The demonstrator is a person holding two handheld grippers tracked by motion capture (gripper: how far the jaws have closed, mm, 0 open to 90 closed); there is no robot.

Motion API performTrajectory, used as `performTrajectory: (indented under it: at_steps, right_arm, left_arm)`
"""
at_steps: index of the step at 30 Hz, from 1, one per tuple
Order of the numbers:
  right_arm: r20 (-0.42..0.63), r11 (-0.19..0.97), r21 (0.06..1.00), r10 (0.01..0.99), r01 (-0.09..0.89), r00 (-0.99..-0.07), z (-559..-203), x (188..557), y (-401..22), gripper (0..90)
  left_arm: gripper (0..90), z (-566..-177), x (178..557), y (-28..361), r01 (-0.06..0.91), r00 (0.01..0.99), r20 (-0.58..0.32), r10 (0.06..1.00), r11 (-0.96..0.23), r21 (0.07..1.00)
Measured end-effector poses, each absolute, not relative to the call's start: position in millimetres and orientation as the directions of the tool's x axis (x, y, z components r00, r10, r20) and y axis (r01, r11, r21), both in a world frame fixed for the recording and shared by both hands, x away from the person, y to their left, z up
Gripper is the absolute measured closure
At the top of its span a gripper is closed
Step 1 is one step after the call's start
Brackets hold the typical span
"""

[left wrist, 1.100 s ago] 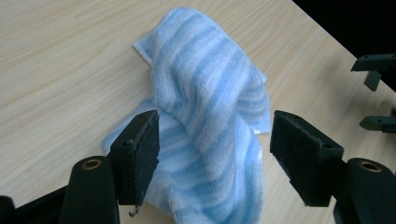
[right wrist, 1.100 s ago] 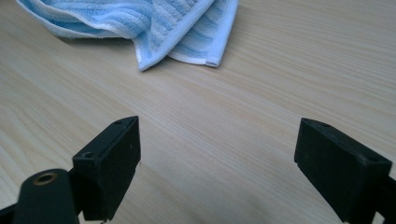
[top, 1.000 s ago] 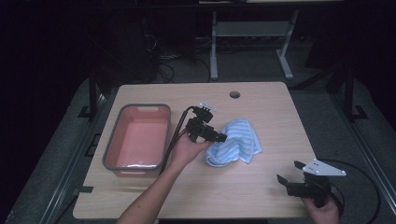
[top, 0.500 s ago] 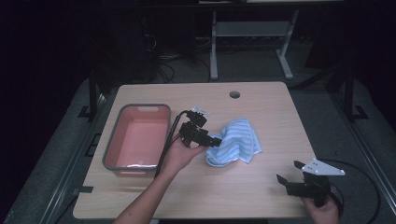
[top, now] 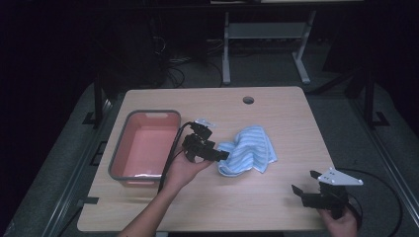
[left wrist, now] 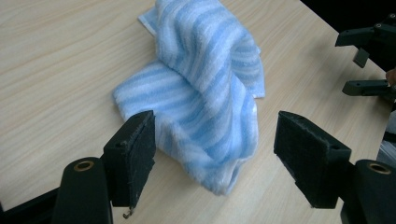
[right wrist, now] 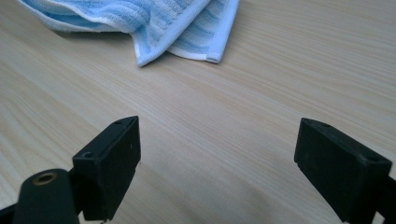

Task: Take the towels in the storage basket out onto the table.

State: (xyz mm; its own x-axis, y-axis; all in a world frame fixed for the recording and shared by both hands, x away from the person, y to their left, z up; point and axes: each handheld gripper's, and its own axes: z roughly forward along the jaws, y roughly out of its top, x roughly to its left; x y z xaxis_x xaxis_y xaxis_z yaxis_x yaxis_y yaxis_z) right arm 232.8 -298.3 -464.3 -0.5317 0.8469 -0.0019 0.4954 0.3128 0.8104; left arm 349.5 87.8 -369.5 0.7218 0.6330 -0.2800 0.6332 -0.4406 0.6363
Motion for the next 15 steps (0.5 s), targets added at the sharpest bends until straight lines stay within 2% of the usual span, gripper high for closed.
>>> performTrajectory:
  at_steps: [15]
  right_arm:
    - [0.000, 0.314, 0.803, 0.850, 0.507, -0.528, -466.4, 233.4, -297.0, 14.1]
  left_arm:
    - [28.8, -377.8, 334.5, 104.6, 0.637, 0.723, -0.310, 0.617, -0.423, 0.645]
